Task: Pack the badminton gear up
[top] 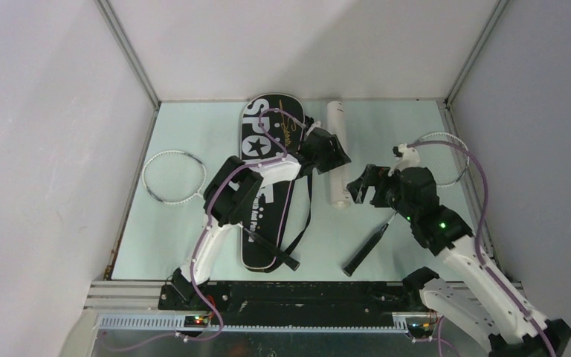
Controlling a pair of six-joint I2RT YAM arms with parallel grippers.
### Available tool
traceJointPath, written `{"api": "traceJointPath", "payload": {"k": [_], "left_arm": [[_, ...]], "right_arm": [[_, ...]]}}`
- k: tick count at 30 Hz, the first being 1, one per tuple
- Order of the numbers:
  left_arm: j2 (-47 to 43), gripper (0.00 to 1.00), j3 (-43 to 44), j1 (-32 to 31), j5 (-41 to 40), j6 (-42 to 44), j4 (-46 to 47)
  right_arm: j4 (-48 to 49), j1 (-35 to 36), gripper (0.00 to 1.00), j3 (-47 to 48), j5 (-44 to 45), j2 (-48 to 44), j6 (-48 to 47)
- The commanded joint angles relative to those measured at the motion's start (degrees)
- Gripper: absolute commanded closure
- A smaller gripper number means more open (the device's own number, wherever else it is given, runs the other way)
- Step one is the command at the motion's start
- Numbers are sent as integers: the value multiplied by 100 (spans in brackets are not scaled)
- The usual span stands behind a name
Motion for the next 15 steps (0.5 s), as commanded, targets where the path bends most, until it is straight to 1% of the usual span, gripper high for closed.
{"api": "traceJointPath", "payload": {"k": [1,2,5,7,8,10,15], "left_arm": [[-159,34,-47,53,-20,-190,-26],[-165,34,-64,60,-25,-231,-54],[-205,32,-116,105,31,-390,-89],[-243,26,-140,117,42,-402,-90],[-259,20,-138,122,34,-390,-174],[-310,12,-139,121,29,-332,-289],[-534,10,-204,135,-22,-213,-445]], "right_arm": [[759,-394,5,-15,-203,636,-94],[793,-526,5,-11,-400,788,-47],[819,-655,6,-15,-511,953,-9],[780,-682,6,-16,-488,958,-26],[759,-692,6,-16,-485,945,-33],[723,-715,6,-16,-466,872,-45],[622,-768,6,-16,-362,694,-72]]}}
